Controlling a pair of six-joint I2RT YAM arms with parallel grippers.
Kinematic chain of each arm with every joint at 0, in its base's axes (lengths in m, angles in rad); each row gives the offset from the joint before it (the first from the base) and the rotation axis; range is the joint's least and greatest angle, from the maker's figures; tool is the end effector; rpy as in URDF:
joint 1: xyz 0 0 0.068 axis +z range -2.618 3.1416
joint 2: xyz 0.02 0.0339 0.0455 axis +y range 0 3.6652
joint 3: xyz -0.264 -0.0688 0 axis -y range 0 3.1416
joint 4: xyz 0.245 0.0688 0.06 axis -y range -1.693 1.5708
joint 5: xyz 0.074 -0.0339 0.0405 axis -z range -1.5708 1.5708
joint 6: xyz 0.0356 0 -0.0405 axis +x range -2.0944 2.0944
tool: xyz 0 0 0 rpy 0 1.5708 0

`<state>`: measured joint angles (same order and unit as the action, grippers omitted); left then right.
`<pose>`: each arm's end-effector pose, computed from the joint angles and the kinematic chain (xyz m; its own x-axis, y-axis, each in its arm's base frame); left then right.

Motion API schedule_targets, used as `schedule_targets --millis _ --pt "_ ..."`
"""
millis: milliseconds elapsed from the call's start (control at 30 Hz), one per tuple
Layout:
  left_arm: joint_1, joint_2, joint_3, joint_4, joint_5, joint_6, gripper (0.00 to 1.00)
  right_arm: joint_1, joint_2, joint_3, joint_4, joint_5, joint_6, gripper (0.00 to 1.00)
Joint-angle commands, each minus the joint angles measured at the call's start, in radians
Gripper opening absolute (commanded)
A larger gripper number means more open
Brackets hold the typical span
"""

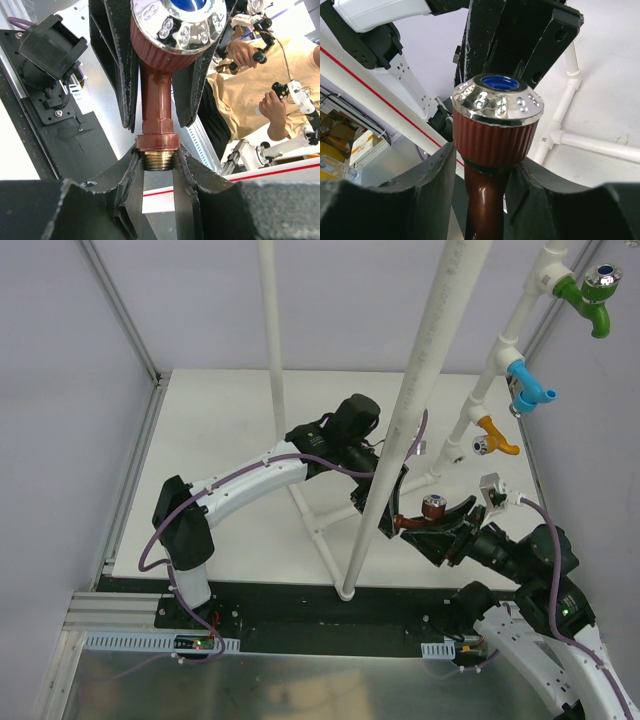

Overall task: Install the water faucets
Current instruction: Pick up the water faucet from the center of the board.

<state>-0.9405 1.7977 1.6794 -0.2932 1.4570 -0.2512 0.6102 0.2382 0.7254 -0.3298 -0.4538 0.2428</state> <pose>0.2079 -0.3450 0.3702 -0.3845 0.4792 -0.7890 0.5501 -0.5674 -0.6127 0.0374 0.0452 0.3601 -0.0844 0.2046 -0.9752 -0.8752 0.4526 0.1707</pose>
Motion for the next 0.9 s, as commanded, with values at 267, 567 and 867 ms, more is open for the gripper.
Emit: schedule_targets --millis 267,567,867 --pt "-0.02 0.0 0.06 0.058 0.062 -0.011 0.0 0.002 0.045 -0.004 -0.005 -0.031 -0.002 0.0" --pt "-0.024 0.006 0.055 0.06 0.059 -0.019 0.0 0.0 0.069 0.054 -0.066 0.124 0.07 0.0" --pt "-0.027 0.009 0.059 0.063 0.051 -0.022 0.0 0.0 0.01 -0.02 0.012 0.103 0.044 0.01"
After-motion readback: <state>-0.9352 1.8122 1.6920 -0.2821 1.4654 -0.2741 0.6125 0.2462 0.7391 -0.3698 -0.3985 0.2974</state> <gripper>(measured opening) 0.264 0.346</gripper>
